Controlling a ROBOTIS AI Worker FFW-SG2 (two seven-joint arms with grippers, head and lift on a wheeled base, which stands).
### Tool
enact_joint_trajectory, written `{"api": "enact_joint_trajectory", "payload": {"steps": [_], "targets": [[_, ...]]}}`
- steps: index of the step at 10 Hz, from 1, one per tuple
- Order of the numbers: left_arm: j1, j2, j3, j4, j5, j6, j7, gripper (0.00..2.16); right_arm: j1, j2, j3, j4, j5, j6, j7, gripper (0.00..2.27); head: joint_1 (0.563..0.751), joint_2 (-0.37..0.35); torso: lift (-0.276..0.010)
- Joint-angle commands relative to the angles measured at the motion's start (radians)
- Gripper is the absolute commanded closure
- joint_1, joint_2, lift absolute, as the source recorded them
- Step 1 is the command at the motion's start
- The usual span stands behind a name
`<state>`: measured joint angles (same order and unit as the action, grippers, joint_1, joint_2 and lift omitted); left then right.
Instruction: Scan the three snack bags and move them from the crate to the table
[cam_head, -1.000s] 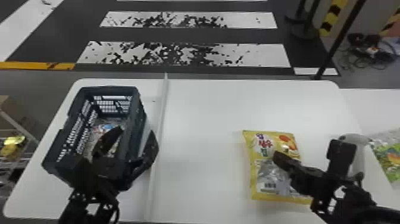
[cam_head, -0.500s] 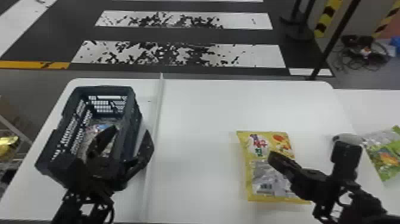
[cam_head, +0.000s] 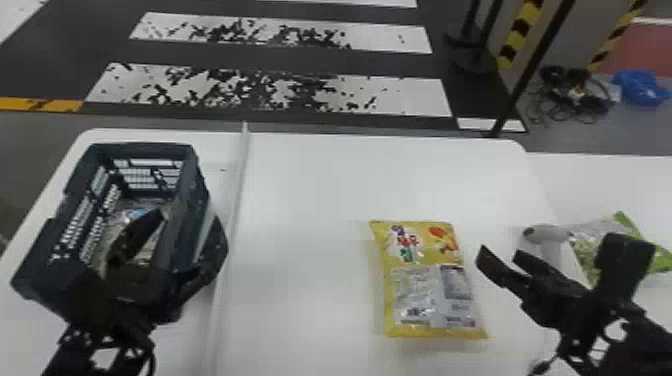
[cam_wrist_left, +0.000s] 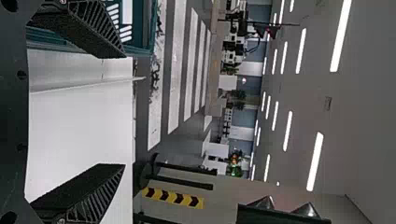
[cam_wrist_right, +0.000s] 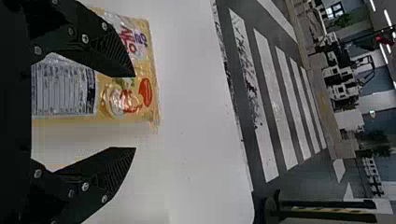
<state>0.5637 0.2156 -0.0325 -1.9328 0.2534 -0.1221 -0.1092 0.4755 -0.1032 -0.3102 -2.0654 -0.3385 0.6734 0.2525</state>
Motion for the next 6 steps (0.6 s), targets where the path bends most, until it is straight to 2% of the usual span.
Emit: {"api": "enact_joint_trajectory", "payload": {"steps": [1, 4, 6], "targets": [[0.002, 0.001, 0.0, 0.001, 0.003, 0.002, 0.0, 0.03, -0.035, -0.012, -0.069, 0.076, -0.008, -0.045, 0.001, 0.08, 0.695, -0.123, -0.062], [0.016, 0.002, 0.0, -0.011, 0.001, -0.007, 0.002, 0.03, -0.098, -0.084, -0.096, 0.232, 0.03, -0.146, 0.001, 0.08, 0.695, -0.239, -0.062], [0.025, 0.004, 0.003, -0.02, 0.0, -0.017, 0.003, 0.03, -0.132, -0.108, -0.087, 0.33, 0.087, -0.223, 0.002, 0.08, 0.695, -0.273, -0.062]]}}
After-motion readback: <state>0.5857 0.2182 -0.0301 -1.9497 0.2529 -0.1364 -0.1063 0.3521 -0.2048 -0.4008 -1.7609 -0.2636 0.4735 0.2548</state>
